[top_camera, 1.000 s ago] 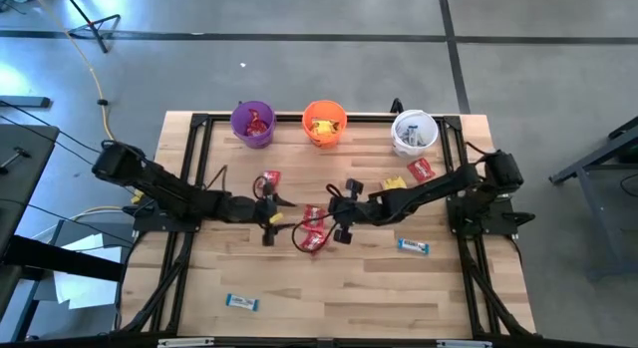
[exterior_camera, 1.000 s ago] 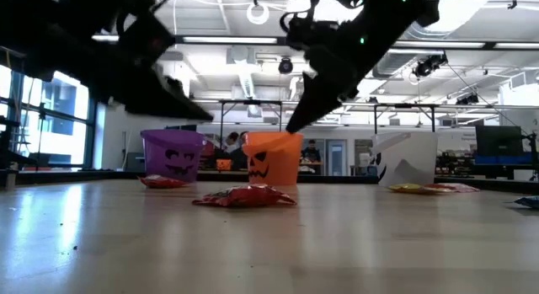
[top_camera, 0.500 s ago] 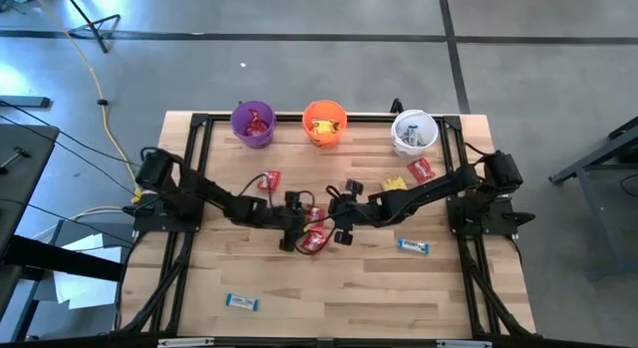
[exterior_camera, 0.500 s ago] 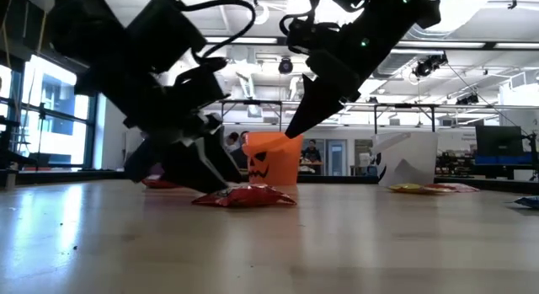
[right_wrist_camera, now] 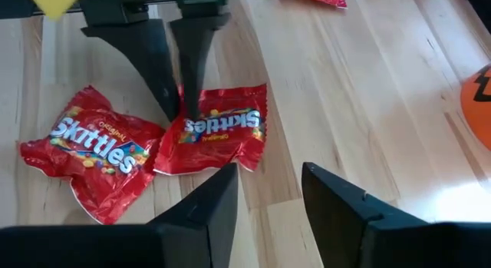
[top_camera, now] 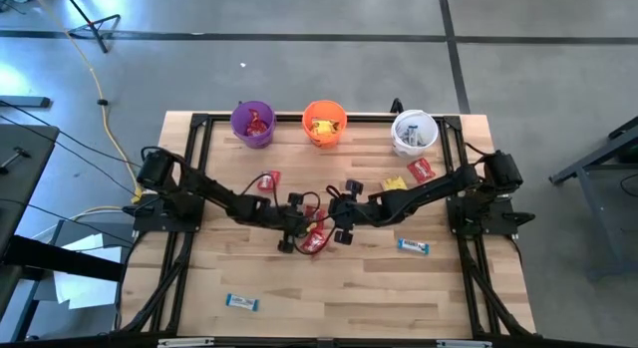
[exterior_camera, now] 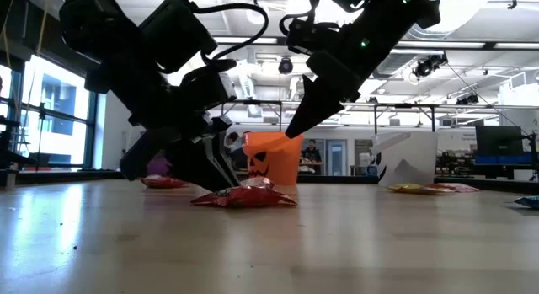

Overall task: Sort candy
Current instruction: Put the red candy into the violet bucket

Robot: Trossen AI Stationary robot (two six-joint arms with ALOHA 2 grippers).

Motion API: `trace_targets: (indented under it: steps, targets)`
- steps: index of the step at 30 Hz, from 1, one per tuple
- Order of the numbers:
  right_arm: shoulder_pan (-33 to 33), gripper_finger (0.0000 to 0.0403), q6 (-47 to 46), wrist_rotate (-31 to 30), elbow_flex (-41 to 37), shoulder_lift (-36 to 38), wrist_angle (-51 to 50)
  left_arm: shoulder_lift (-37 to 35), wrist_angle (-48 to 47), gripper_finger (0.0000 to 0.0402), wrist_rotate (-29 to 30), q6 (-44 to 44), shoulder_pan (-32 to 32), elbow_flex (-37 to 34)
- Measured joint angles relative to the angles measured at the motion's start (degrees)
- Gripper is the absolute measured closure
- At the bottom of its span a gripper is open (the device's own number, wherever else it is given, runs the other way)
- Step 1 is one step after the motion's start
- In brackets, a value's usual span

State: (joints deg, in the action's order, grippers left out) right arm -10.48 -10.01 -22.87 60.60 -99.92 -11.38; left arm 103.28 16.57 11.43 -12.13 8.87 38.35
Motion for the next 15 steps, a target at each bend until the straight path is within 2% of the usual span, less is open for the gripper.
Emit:
trace_targets:
  steps: [3, 9, 15]
  targets:
    - [0.00, 0.0263, 0.44, 0.00, 0.00, 0.00, 0.00, -0.27, 0.11, 0.0393, 1.58, -1.17, 0.56, -0.04]
    - [0.00, 0.0263, 1.12, 0.02, 0.00, 0.00, -0.04, -2.25, -1.93, 0.0400, 4.89, -1.92, 1.06, -0.21]
    - [-0.04, 0.0264, 1.87, -0.94, 0.00, 0.02, -0.54, -8.72, -7.80, 0.0401, 7.95, -0.77, 0.96, -0.40]
